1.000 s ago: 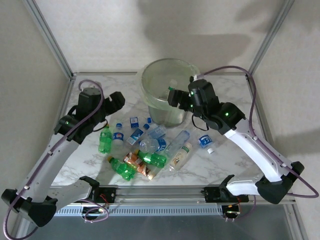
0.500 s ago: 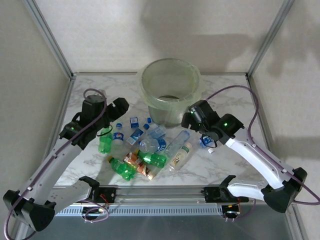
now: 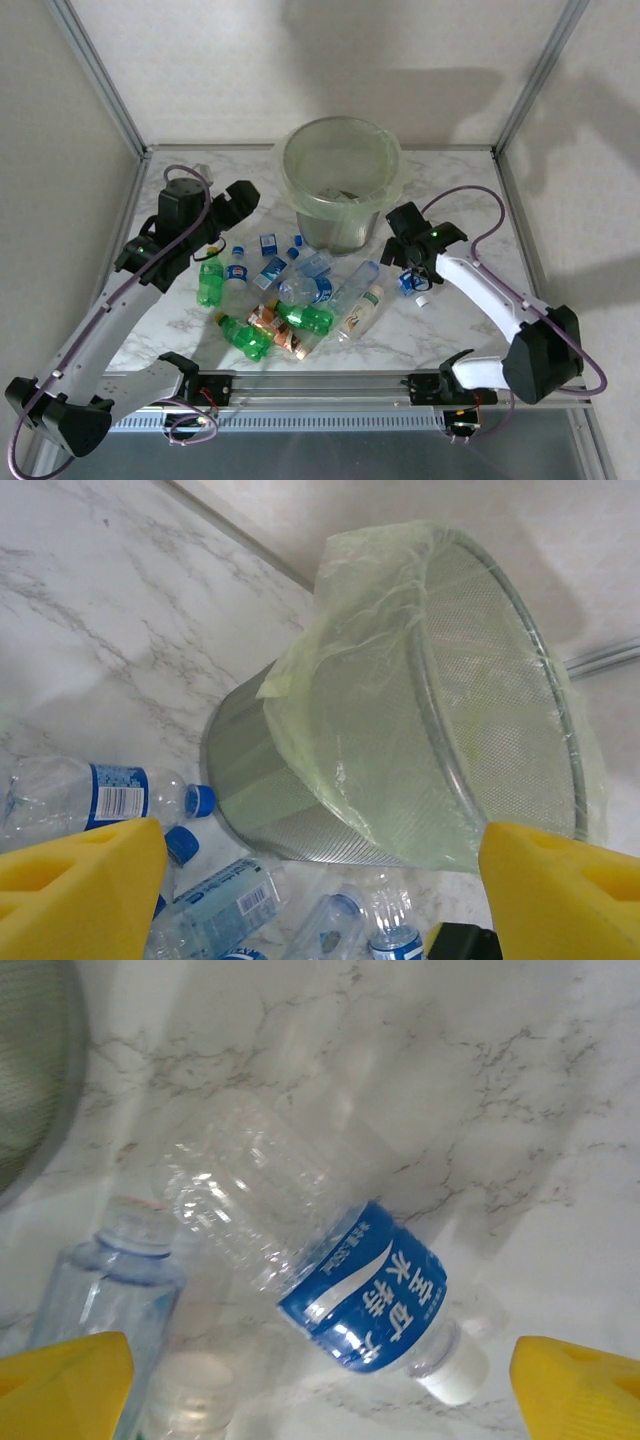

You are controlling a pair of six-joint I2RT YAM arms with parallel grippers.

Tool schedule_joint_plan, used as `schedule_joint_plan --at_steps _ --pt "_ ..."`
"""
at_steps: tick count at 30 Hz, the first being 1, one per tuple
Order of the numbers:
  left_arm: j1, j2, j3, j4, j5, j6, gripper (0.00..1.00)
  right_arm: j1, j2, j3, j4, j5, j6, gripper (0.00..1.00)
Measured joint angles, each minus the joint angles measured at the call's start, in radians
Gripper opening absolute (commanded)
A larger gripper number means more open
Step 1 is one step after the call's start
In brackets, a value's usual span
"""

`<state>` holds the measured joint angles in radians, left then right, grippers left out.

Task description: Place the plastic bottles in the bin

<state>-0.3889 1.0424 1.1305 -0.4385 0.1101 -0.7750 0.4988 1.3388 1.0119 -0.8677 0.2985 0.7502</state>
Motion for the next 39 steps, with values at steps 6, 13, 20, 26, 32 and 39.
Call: schedule_joint_plan --at_steps 6,13,20,26,32,39 --pt "0.0 0.028 0.0 0.016 0.008 0.0 0.81 -0.037 0.071 -0.033 0.061 -0.051 -0.059 0.96" --pt "0.0 0.019 0.0 0.017 0.007 0.0 0.82 -0.049 0.169 -0.026 0.101 -0.082 -0.118 0.97" --pt "0.0 0.026 0.006 0.015 0.01 0.004 0.83 -0.059 0.259 -0.023 0.123 -0.095 -0.145 0.97" --pt "0.0 0.029 0.008 0.015 0.011 0.004 0.82 -0.07 0.26 -0.025 0.148 -0.111 -0.161 0.9" --pt "0.0 0.034 0.014 0.016 0.014 0.004 0.82 -0.087 0.264 -0.056 0.18 -0.12 -0.163 0.89" --pt "0.0 0.045 0.014 0.016 0.037 -0.008 0.82 -0.096 0.283 -0.103 0.222 -0.126 -0.159 0.8"
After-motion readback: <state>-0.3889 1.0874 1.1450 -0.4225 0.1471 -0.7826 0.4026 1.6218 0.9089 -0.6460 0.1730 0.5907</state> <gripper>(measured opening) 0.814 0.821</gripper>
